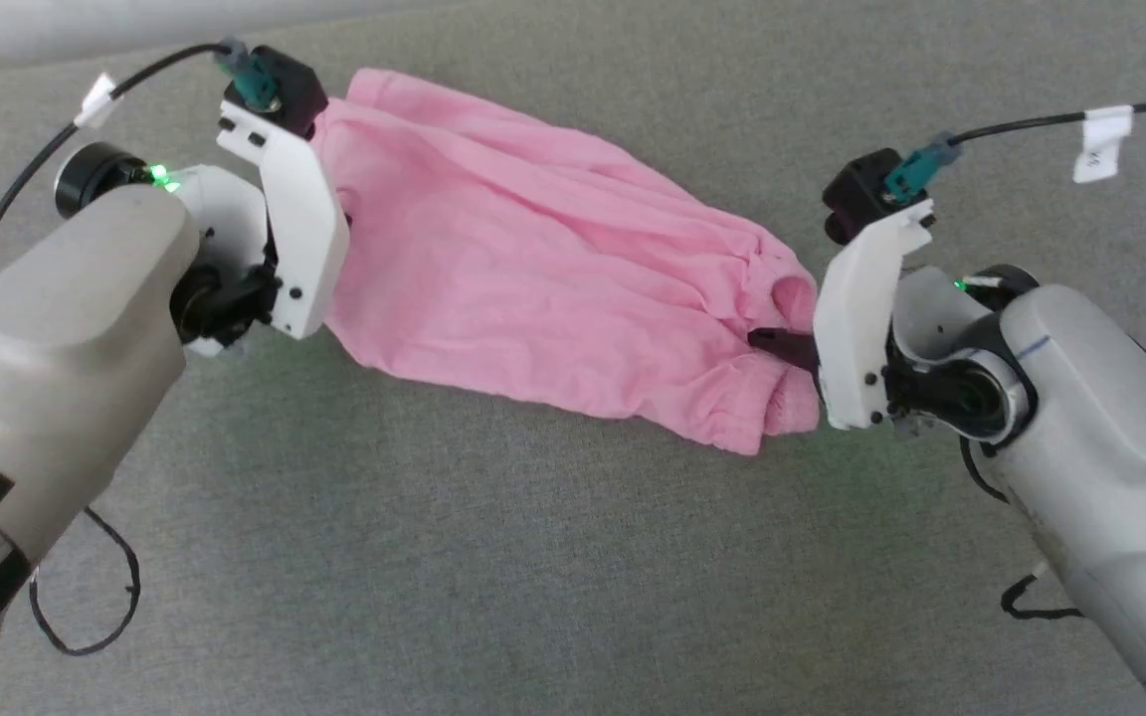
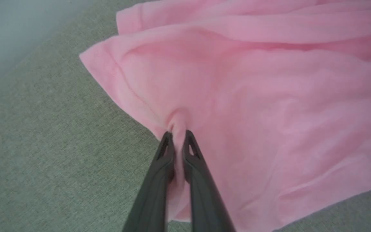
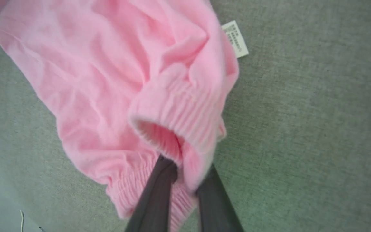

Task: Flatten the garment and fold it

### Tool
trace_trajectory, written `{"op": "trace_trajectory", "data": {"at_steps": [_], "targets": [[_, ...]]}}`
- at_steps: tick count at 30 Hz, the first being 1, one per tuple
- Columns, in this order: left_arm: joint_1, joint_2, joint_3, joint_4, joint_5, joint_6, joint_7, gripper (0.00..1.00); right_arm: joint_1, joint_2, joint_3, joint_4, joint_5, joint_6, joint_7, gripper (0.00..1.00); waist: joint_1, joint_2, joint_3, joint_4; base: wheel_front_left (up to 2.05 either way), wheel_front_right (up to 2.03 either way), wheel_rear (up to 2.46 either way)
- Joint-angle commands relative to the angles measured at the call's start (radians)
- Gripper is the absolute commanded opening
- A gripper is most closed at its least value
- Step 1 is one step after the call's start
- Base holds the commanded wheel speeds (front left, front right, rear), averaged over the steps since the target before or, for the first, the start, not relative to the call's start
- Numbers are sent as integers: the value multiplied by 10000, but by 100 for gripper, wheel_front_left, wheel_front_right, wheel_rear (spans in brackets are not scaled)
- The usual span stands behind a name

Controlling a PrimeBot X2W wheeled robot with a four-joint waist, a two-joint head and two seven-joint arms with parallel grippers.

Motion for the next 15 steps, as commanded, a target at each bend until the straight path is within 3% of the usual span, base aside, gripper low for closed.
{"op": "trace_trajectory", "data": {"at_steps": [1, 15], "targets": [[252, 126, -26, -158, -62, -67, -202, 0, 208, -176, 29, -251, 280, -7, -153, 0, -3, 0, -663, 139, 0, 0, 0], [2784, 1487, -88, -2649, 69, 60, -1344, 0, 2944, -2692, 124, -3297, 1990, -7, -757, 0, -3, 0, -2724, 1175, 0, 0, 0]]}}
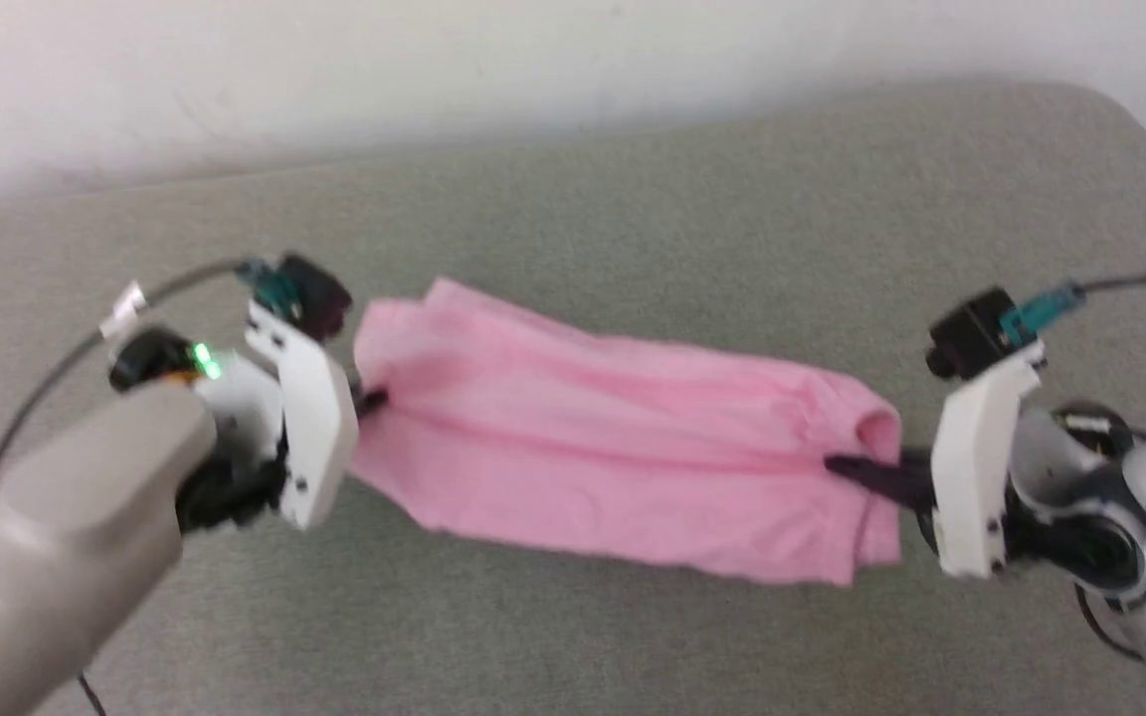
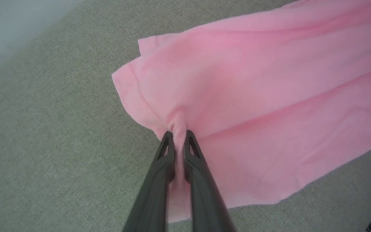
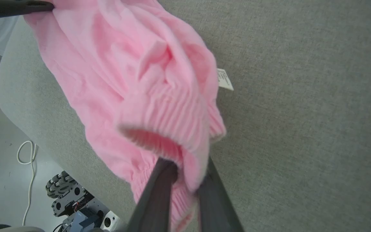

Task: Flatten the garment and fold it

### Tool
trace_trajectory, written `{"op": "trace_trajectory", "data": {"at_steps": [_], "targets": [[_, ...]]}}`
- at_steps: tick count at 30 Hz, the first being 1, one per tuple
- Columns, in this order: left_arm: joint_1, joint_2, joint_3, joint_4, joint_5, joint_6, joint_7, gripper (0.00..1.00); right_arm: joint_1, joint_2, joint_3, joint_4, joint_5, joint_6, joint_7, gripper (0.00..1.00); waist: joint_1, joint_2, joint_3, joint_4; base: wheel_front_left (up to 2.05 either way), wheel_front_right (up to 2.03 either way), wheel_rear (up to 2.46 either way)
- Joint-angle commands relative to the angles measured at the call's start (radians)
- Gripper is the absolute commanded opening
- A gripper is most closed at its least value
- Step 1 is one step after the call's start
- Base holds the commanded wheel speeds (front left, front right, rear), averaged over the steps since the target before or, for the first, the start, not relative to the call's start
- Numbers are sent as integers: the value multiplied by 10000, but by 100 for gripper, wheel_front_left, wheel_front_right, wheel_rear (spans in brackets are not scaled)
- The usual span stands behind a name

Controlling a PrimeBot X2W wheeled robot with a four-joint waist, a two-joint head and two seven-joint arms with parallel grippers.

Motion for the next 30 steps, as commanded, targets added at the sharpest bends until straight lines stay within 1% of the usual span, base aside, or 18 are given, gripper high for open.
{"op": "trace_trajectory", "data": {"at_steps": [1, 6, 10, 15, 18, 22, 23, 24, 25, 26, 29, 30], "targets": [[551, 154, -39, -330, 58, 119, -88, 0, 490, -272, -24, -269, 105, -7, -88, 0, 2, 0, -706, 620, 0, 0, 0], [1882, 365, -46, -1305, 23, 614, -319, 0, 1517, -929, -59, -766, 64, -7, -174, 0, 2, 0, -827, 837, 0, 0, 0], [2628, 262, -45, -1668, -117, 933, -644, 0, 1924, -1009, -176, -424, -160, -7, -274, 0, 2, 0, -713, 956, 0, 0, 0], [3084, -121, 11, -1376, -319, 1130, -1048, 0, 1881, -590, -246, 398, -556, -7, -507, 0, 2, 0, -287, 976, 0, 0, 0], [3262, -361, 11, -973, -380, 1088, -1131, 0, 1830, -342, -12, 1024, -885, -7, -519, 0, 2, 0, -131, 942, 0, 0, 0], [3468, -631, 57, -558, -445, 1020, -1449, 0, 1768, -19, 204, 1639, -1086, -7, -894, 0, 2, 0, -111, 894, 0, 0, 0], [3517, -686, 80, -485, -438, 1027, -1588, 0, 1750, 36, 214, 1726, -1114, -7, -1037, 5, 2, 0, -161, 879, 0, 0, 0], [3517, -686, 80, -485, -438, 1027, -1588, 0, 1750, 36, 214, 1726, -1114, -7, -1037, 5, 2, 0, -161, 879, 0, 0, 0], [3564, -728, 118, -436, -404, 1049, -1794, 8, 1720, 43, 245, 1754, -1195, -7, -1189, 56, 2, 0, -215, 866, 0, 0, 0], [3588, -753, 200, -408, -312, 1150, -2129, 100, 1687, 21, 276, 1726, -1276, -7, -1347, 100, 2, 0, -297, 849, 0, 0, 0], [3705, -747, 433, -483, 43, 1531, -3238, 100, 1624, -256, 305, 1371, -1466, -7, -1754, 100, 2, 0, -585, 808, 0, 0, 0], [3757, -732, 552, -566, 159, 1756, -3658, 100, 1611, -420, 294, 1149, -1536, -7, -1874, 100, 2, 0, -694, 802, 0, 0, 0]]}}
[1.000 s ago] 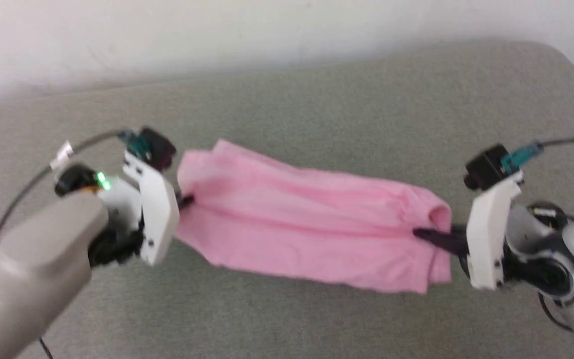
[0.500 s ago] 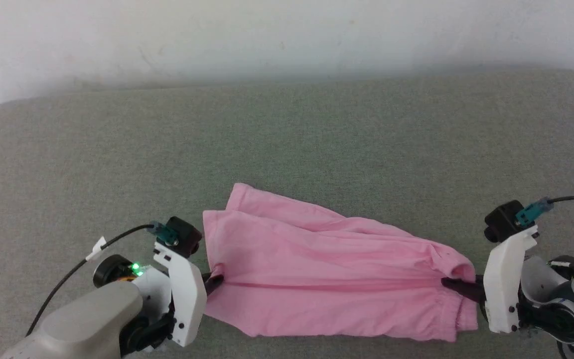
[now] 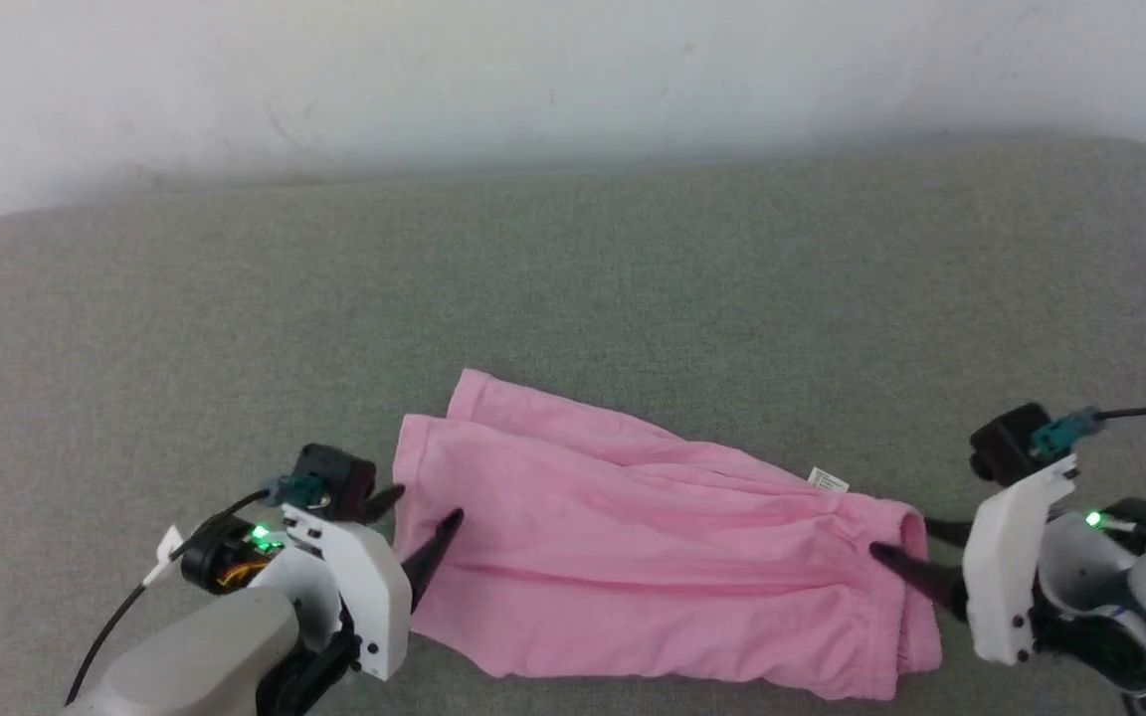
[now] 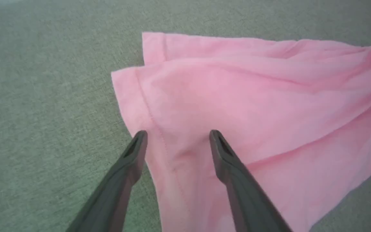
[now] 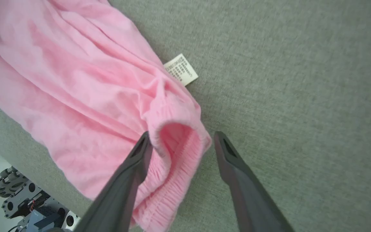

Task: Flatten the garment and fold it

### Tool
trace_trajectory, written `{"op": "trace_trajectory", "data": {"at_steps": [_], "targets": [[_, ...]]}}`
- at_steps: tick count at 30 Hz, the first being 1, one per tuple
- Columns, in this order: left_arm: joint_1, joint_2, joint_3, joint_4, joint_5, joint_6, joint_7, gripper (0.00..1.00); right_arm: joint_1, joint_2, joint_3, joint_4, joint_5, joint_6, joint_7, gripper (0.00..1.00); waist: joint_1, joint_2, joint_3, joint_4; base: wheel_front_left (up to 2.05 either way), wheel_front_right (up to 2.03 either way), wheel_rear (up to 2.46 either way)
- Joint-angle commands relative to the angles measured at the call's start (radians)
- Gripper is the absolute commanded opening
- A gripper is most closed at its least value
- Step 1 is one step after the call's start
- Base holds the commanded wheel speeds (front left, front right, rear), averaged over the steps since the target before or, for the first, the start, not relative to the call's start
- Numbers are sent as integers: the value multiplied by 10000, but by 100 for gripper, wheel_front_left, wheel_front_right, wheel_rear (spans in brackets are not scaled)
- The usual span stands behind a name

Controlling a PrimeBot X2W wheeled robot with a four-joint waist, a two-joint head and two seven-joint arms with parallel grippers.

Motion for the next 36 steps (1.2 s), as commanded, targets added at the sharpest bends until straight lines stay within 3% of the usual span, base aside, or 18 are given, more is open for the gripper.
{"op": "trace_trajectory", "data": {"at_steps": [1, 5, 10, 15, 19, 22, 25, 36], "targets": [[184, 64, 124, -68, 170, 215, -350, 100, -125, -164, -61, -202, -20, -19, -94, 100, -1, 0, -289, -49, 0, 0, 0], [455, 295, 619, -670, 755, 1345, -1765, 100, -31, -995, -392, -1425, -176, -19, -132, 100, -1, 0, -587, -65, 0, 0, 0], [899, 435, 1988, -1908, 2140, 3107, -2131, 100, 262, -1843, -1146, -2943, -783, -19, 297, 100, -1, 0, -682, -19, 0, 0, 0], [2337, 278, 3985, -3537, 4349, 4661, -2139, 100, 827, -1864, -2086, -3830, -1183, -19, 1096, 100, -1, 0, -657, 35, 0, 0, 0], [3579, -106, 5382, -4403, 5651, 5337, -2141, 100, 1370, -1424, -2686, -4068, -1340, -19, 2027, 100, -1, 0, -527, 88, 0, 0, 0], [4362, -546, 6512, -4803, 6380, 5522, -2141, 100, 1654, -914, -2968, -3975, -1331, -19, 2722, 100, -1, 0, -385, 145, 0, 0, 0], [5054, -1095, 7487, -5144, 6959, 5416, -2142, 100, 1764, -555, -3057, -3820, -1520, -19, 3168, 100, -1, 0, -213, 290, 0, 0, 0], [6345, -2999, 9920, -5062, 8474, 3524, -2142, 100, 1552, 1090, -3079, -1493, -2148, -19, 2996, 100, -1, 0, 454, 740, 0, 0, 0]]}}
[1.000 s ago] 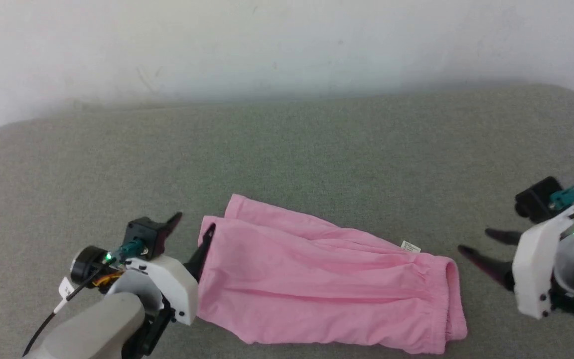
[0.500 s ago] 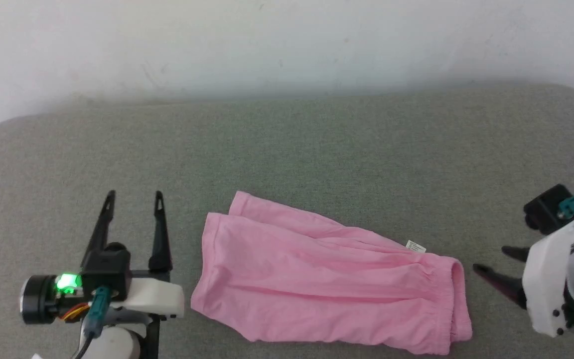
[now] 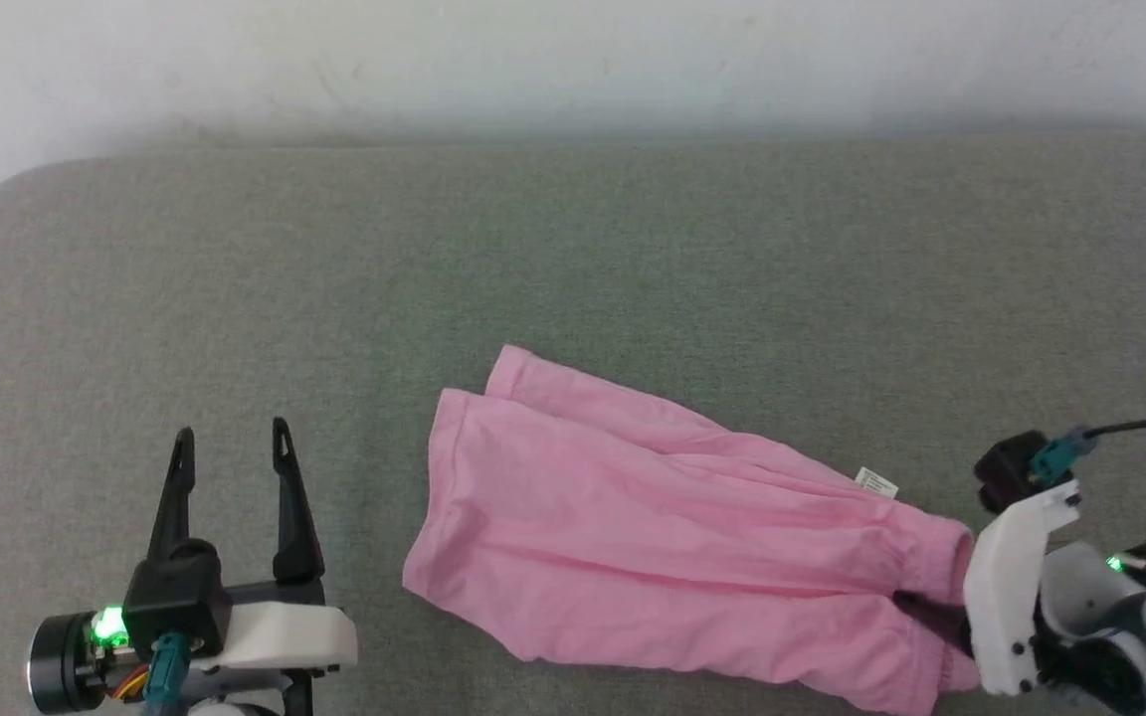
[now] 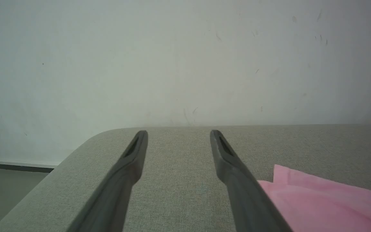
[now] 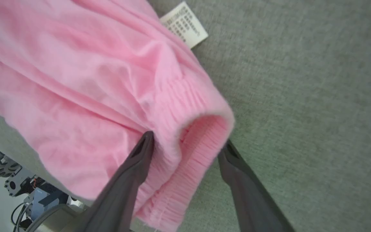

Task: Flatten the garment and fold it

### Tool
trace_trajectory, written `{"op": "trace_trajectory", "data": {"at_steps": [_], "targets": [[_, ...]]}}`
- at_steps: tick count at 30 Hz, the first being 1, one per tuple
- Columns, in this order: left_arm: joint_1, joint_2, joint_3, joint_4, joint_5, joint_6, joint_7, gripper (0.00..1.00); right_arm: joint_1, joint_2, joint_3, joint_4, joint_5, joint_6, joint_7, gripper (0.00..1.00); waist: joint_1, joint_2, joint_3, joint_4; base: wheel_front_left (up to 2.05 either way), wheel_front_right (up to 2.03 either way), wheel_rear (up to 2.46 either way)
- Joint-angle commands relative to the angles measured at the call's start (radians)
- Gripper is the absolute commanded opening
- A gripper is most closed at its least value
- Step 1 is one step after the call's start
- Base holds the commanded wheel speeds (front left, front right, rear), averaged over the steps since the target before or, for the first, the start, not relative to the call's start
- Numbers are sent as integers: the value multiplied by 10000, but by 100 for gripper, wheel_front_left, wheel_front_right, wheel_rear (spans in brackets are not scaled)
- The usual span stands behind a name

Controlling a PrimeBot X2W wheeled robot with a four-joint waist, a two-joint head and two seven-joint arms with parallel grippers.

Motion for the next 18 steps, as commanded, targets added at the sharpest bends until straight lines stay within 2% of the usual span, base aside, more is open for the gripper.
{"op": "trace_trajectory", "data": {"at_steps": [1, 7, 8, 9, 18], "targets": [[142, -208, 214, 29, 224, -189, -47, 100, -37, 190, 140, 278, -130, -9, -127, 100, -1, 0, 171, 143, 0, 0, 0], [277, -908, 892, 274, 904, -897, -47, 100, 11, 680, 812, 1292, -4, -9, -578, 98, -1, 0, 240, 211, 0, 0, 0], [303, -974, 947, 291, 1041, -966, -47, 100, -49, 669, 854, 1327, 57, -9, -706, 29, -1, 0, 220, 197, 0, 0, 0], [326, -1043, 1011, 308, 1135, -1029, -47, 100, -130, 616, 891, 1350, 93, -9, -817, 0, -1, 0, 181, 177, 0, 0, 0], [448, -1339, 1388, 265, 1824, -1352, -47, 100, -938, -481, 719, 690, 735, -9, -1403, 0, -1, 0, -242, -15, 0, 0, 0]]}}
